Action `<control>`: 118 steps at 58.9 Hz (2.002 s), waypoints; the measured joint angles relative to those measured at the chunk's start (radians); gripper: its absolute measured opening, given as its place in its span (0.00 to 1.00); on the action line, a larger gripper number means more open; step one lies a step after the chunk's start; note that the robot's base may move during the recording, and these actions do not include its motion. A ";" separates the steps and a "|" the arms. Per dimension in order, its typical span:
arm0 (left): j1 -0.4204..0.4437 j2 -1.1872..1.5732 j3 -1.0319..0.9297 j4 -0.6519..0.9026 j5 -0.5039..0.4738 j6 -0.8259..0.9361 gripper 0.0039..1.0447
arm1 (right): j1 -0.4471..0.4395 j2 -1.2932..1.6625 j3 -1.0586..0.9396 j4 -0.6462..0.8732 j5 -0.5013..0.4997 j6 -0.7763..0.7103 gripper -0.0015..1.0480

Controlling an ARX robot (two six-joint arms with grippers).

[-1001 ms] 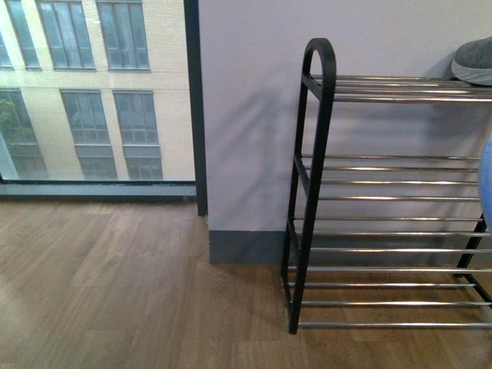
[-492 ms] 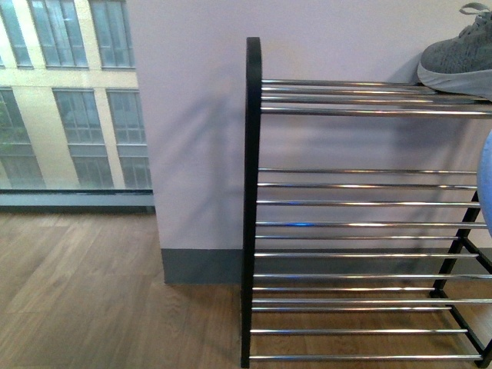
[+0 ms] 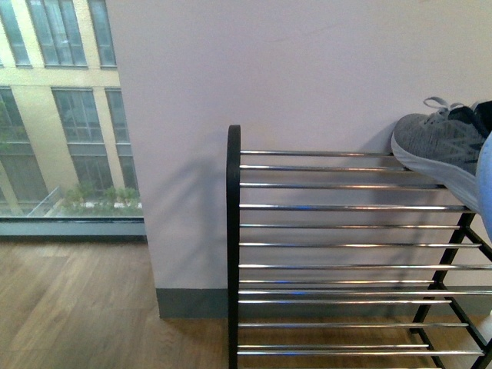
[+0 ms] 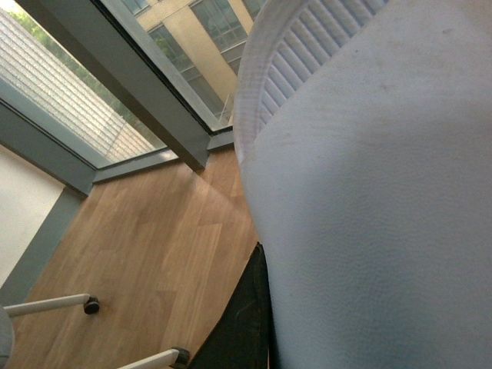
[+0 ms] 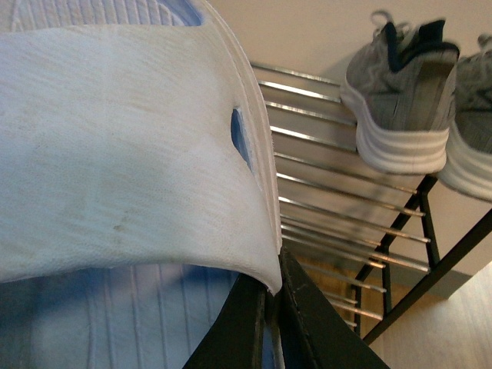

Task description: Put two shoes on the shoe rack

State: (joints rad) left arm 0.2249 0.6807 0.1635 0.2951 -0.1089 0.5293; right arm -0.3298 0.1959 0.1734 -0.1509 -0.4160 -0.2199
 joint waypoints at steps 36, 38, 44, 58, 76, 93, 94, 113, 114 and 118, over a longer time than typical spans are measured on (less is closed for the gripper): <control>0.000 0.000 0.000 0.000 0.000 0.001 0.02 | 0.000 0.000 0.003 0.000 0.000 0.000 0.02; 0.000 0.000 0.000 0.000 0.000 0.001 0.02 | 0.000 0.000 0.003 0.000 0.000 0.000 0.02; 0.000 0.000 0.000 0.000 0.000 0.001 0.02 | 0.000 0.000 0.003 0.000 0.000 0.000 0.02; 0.000 -0.001 0.000 0.000 0.000 0.001 0.02 | 0.000 0.000 0.003 0.000 0.000 0.000 0.02; 0.000 -0.001 0.000 0.000 0.000 0.001 0.02 | 0.000 0.000 0.003 0.000 0.000 0.000 0.02; 0.000 0.000 0.000 0.000 0.000 0.001 0.02 | 0.035 -0.008 -0.049 0.185 0.029 0.021 0.02; 0.000 0.000 0.000 0.000 0.000 0.001 0.02 | 0.047 -0.001 -0.051 0.210 0.039 0.022 0.02; 0.000 0.000 0.000 0.000 -0.002 0.001 0.02 | 0.414 0.608 0.095 0.711 0.372 0.023 0.02; 0.000 0.000 0.000 0.000 -0.002 0.001 0.02 | 0.421 0.637 0.106 0.724 0.386 0.023 0.02; 0.000 0.000 0.000 0.000 -0.002 0.001 0.02 | 0.453 0.784 0.161 0.791 0.430 0.022 0.02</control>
State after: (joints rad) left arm 0.2253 0.6807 0.1635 0.2951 -0.1104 0.5301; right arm 0.1234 0.9794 0.3340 0.6403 0.0139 -0.1978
